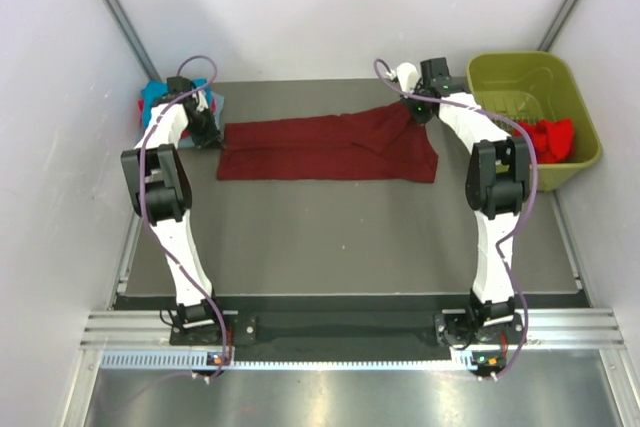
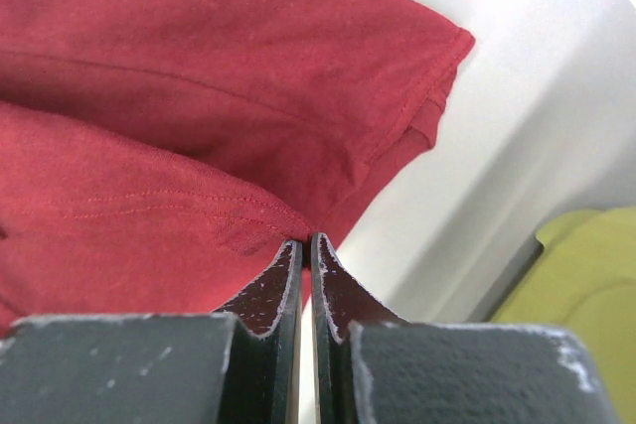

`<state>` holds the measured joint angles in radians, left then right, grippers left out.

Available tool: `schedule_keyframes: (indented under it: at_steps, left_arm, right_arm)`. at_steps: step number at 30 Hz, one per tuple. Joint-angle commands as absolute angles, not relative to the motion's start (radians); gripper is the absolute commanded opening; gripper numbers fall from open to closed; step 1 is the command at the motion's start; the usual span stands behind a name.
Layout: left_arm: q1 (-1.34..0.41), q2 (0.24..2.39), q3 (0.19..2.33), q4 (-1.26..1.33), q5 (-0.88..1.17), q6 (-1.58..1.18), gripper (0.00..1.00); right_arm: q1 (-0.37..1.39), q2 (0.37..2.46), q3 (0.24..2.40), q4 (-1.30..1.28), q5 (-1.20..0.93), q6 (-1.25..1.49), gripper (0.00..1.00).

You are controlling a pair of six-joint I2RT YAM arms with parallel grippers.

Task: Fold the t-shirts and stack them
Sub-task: Fold the tshirt

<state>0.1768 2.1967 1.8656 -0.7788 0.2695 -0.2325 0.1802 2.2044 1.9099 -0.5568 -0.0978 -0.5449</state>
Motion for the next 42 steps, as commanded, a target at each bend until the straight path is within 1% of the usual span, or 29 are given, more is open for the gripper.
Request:
schedule_keyframes:
  at_steps: [1,16,17,18,19,20,23,24,25,26,29,33,37,38,42]
  left_arm:
    - [0.172,2.217,1.907,-0.729,0.235,-0.216,0.0]
    - [0.14,2.266,1.965,-0.699,0.15,-0.213,0.0]
    - [0.134,2.27,1.965,-0.701,0.143,-0.21,0.11]
    - [0.13,2.272,1.964,-0.706,0.126,-0.212,0.24]
    - [0.126,2.269,1.957,-0.707,0.112,-0.212,0.37]
    - [0.123,2.257,1.954,-0.71,0.098,-0.213,0.47]
    - [0.118,2.194,1.953,-0.712,0.065,-0.224,0.64]
    - [0.117,2.174,1.953,-0.71,0.058,-0.225,0.68]
    - [0.117,2.154,1.956,-0.71,0.078,-0.224,0.7]
    - [0.117,2.12,1.957,-0.71,0.104,-0.222,0.7]
    - [0.101,2.074,1.941,-0.704,0.228,-0.232,0.69]
    - [0.051,2.074,1.878,-0.689,0.357,-0.268,0.67]
    - [0.003,2.118,1.819,-0.678,0.423,-0.284,0.65]
    - [-0.038,2.141,1.816,-0.675,0.436,-0.288,0.63]
    - [-0.055,2.19,1.792,-0.669,0.465,-0.305,0.61]
  right_arm:
    - [0.175,2.227,1.979,-0.505,-0.075,-0.529,0.0]
    - [0.186,2.278,2.014,-0.466,-0.045,-0.532,0.0]
    - [0.187,2.283,2.014,-0.466,-0.026,-0.537,0.02]
    - [0.192,2.286,2.013,-0.457,-0.015,-0.538,0.08]
    - [0.201,2.286,2.013,-0.454,-0.008,-0.529,0.18]
    - [0.204,2.283,2.016,-0.45,-0.005,-0.52,0.36]
    - [0.216,2.243,2.025,-0.442,-0.005,-0.476,0.56]
    - [0.219,2.229,2.025,-0.443,-0.017,-0.465,0.6]
    - [0.227,2.199,2.022,-0.445,-0.026,-0.45,0.64]
    - [0.232,2.185,2.019,-0.445,-0.032,-0.443,0.66]
    - [0.248,2.145,2.006,-0.456,-0.084,-0.419,0.66]
    - [0.275,2.158,2.014,-0.537,-0.227,-0.382,0.66]
    - [0.308,2.195,1.99,-0.571,-0.308,-0.344,0.64]
    - [0.313,2.2,1.985,-0.571,-0.324,-0.333,0.63]
    - [0.334,2.238,1.994,-0.583,-0.409,-0.281,0.62]
